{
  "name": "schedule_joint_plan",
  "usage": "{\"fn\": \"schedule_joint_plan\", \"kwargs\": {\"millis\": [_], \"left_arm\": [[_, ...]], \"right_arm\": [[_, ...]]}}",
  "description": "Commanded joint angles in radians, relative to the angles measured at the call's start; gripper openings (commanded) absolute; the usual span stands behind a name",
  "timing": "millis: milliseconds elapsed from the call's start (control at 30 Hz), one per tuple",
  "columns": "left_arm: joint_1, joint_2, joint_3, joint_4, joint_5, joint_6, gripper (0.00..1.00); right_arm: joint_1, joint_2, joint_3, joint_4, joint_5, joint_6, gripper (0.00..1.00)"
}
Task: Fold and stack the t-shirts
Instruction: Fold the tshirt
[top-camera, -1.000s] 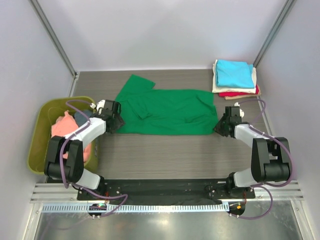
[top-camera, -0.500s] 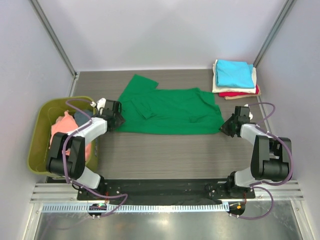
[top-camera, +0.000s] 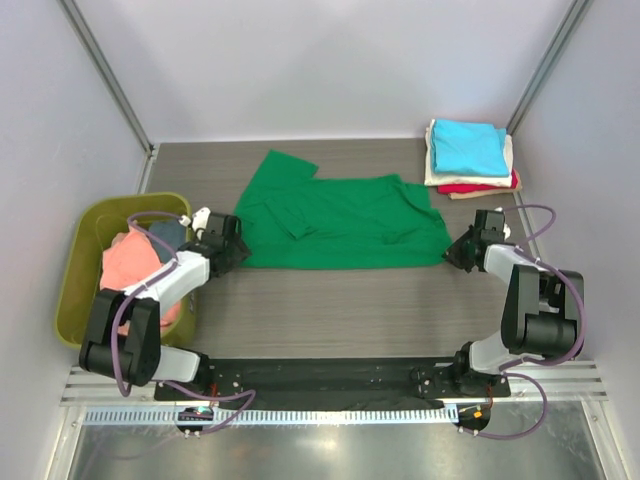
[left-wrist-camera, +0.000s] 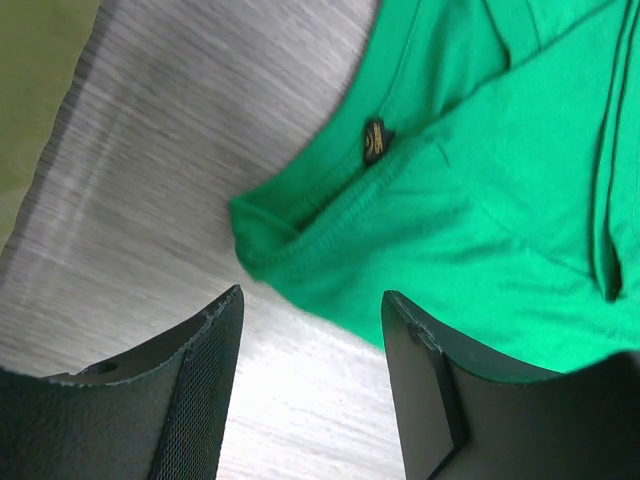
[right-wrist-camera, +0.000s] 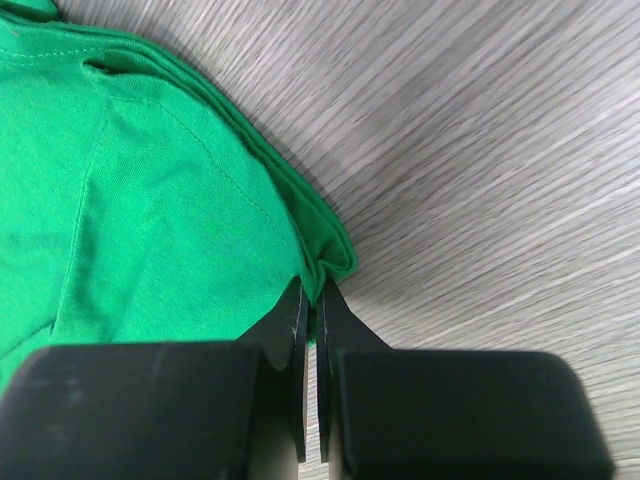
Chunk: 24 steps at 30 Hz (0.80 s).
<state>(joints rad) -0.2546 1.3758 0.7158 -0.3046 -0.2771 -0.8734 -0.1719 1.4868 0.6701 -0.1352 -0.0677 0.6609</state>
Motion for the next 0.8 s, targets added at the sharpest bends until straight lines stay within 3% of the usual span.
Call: {"fn": "schedule_joint_plan", "kwargs": {"millis": [0, 167, 433, 567, 600, 633, 767], "left_arm": [[0.003, 0.057, -0.047, -0.056, 0.044, -0.072, 0.59], [-0.009, 0.173, -0.018, 0.015, 0.023, -0.059, 0.57], [-0.015, 0.197, -0.012, 0.015, 0.113, -0.065, 0.45], [-0.021, 0.189, -0.038, 0.012, 0.141, -0.076, 0.30], [-0.025, 0.189, -0.044, 0.018, 0.145, -0.072, 0.13], [-0.025, 0.187, -0.044, 0.018, 0.148, -0.069, 0.03], [-0.028, 0.135, -0.009, -0.071, 0.109, -0.047, 0.00]], "right_arm": [[-0.020, 0.006, 0.029, -0.006, 0.011, 0.003, 0.01], [-0.021, 0.015, 0.031, -0.006, -0.001, 0.000, 0.01], [-0.037, 0.001, 0.034, -0.010, -0.003, -0.001, 0.01], [-0.041, 0.001, 0.034, -0.011, -0.009, -0.001, 0.01], [-0.041, 0.001, 0.034, -0.009, -0.009, -0.001, 0.01], [-0.043, 0.001, 0.033, -0.010, -0.011, -0.001, 0.01], [-0.060, -0.022, 0.025, -0.018, -0.006, -0.001, 0.01]]}}
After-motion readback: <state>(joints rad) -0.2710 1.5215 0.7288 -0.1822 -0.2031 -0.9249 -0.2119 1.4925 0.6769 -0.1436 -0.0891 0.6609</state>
